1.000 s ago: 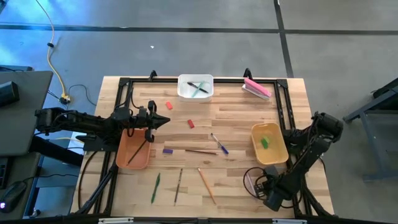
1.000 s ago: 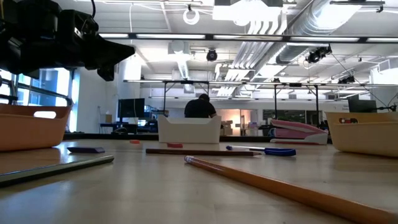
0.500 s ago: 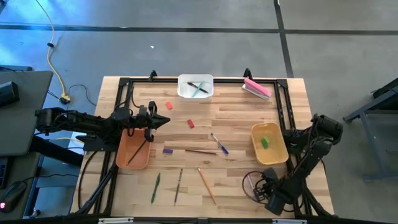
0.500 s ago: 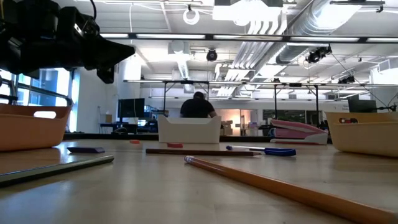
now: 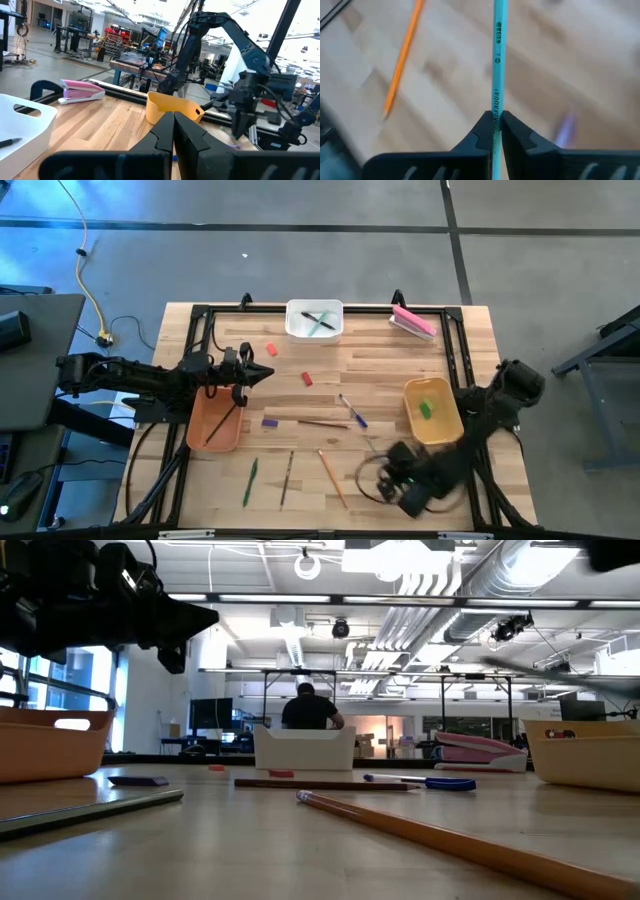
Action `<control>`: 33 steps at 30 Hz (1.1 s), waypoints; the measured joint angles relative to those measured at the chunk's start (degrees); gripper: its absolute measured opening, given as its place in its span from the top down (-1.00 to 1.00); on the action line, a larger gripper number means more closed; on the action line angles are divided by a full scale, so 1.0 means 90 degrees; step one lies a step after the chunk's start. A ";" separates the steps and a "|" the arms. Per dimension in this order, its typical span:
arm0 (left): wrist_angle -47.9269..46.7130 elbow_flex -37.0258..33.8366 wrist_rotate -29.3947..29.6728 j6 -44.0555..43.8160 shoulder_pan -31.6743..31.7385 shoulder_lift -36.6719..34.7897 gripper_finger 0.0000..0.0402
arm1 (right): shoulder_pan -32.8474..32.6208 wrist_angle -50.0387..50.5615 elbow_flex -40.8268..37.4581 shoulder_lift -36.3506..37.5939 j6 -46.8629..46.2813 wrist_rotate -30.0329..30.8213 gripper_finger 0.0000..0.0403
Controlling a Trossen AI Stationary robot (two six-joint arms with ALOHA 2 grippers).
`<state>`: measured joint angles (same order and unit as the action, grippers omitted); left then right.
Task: Sort crayons/erasers/pens/pencils in bins
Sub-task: Put the light blue pencil into the orange bin
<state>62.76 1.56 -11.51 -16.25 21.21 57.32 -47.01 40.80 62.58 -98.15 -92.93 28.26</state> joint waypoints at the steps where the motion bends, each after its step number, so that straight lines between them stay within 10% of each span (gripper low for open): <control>1: 0.0000 0.0000 0.0000 -0.0010 0.0001 0.0000 1.00 | 0.0257 -0.0257 -0.0091 0.0000 0.0547 0.0018 0.97; 15: -0.0094 0.0005 0.0002 0.0031 0.0001 0.0007 1.00 | 0.4140 -0.4995 -0.2071 0.0842 0.7454 -0.2807 0.98; 23: -0.0335 0.0005 0.0019 -0.0010 0.0001 0.0007 1.00 | 0.5701 -0.7093 -0.3288 0.1505 0.8388 -0.4550 0.98; 33: -0.0380 0.0463 0.0040 -0.0115 -0.0002 0.0203 1.00 | 0.6467 -1.0839 -0.4490 0.1632 0.8350 -0.4566 0.98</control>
<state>59.34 5.73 -11.15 -17.28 21.19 59.14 11.20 -56.75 22.17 -83.46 -17.78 -12.83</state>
